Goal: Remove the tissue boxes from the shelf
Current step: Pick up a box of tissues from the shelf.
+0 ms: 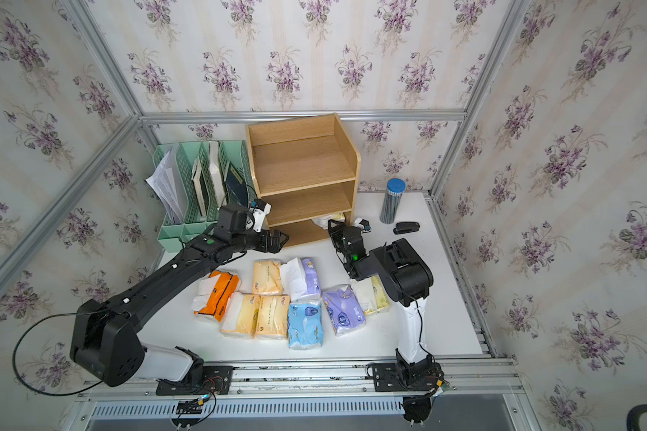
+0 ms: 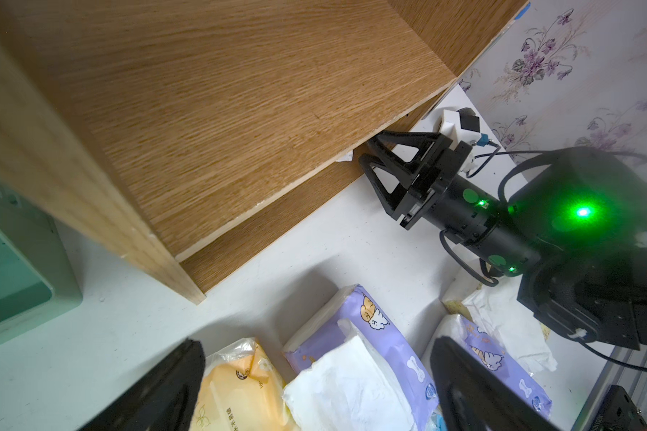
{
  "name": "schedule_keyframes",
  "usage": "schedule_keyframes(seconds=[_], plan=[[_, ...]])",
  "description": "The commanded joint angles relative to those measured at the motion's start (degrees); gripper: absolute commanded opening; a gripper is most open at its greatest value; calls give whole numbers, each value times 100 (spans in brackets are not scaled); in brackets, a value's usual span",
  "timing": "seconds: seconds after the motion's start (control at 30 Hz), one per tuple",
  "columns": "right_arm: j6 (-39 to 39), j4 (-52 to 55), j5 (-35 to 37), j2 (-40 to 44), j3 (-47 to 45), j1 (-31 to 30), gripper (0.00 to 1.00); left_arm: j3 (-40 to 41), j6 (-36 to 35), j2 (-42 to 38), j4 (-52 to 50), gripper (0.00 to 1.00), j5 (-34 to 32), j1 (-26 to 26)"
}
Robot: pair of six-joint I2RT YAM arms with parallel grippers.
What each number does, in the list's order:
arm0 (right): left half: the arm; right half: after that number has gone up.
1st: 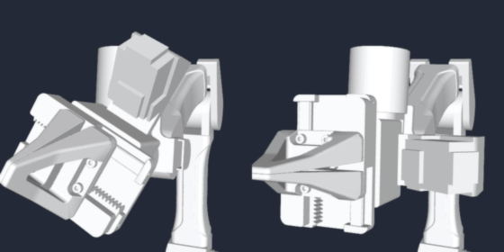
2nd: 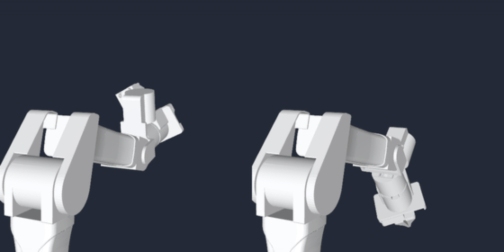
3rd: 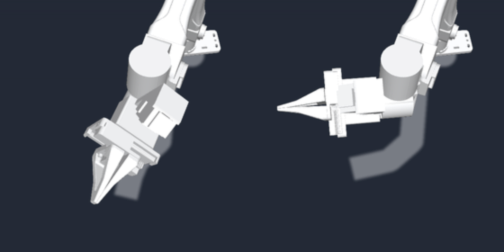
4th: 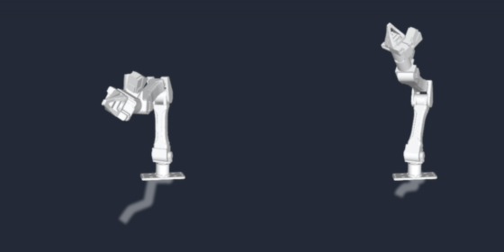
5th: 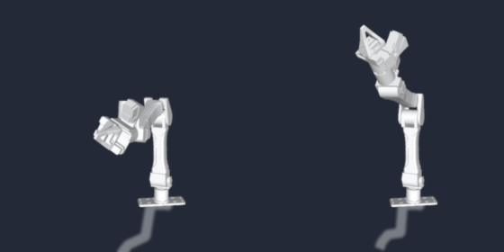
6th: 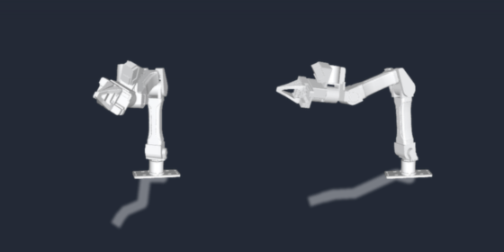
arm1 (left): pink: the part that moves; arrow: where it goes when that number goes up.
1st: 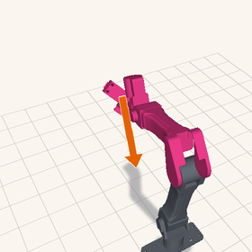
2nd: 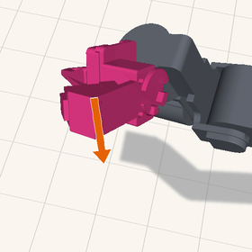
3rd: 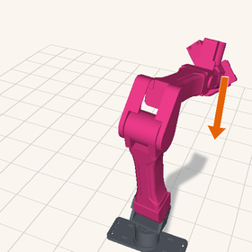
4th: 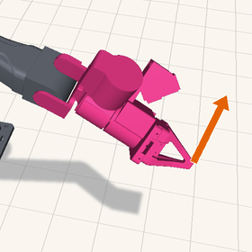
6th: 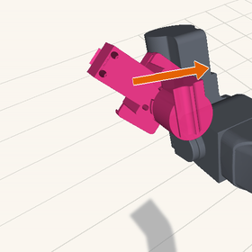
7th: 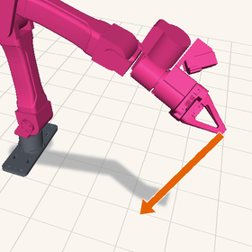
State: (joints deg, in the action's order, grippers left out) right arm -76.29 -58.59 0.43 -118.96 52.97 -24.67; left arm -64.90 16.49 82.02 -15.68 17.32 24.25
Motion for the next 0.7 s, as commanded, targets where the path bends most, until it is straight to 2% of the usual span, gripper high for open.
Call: schedule_keyframes(seconds=[0.0, 0.47, 0.57, 0.67], plan=[[-19, 240, 119, -128, 257, 14, 48, -14, -130, -46, 113, 99, 82, -4], [-63, 1636, 336, -500, 1090, 14, 48, -31, -173, -42, 105, 99, 165, 1], [-9, 1965, 333, -571, 1283, 14, 43, -20, -175, -50, 107, 99, 169, -4], [58, 2144, 344, -606, 1420, 14, 28, 9, -178, -46, 113, 99, 166, 1]])
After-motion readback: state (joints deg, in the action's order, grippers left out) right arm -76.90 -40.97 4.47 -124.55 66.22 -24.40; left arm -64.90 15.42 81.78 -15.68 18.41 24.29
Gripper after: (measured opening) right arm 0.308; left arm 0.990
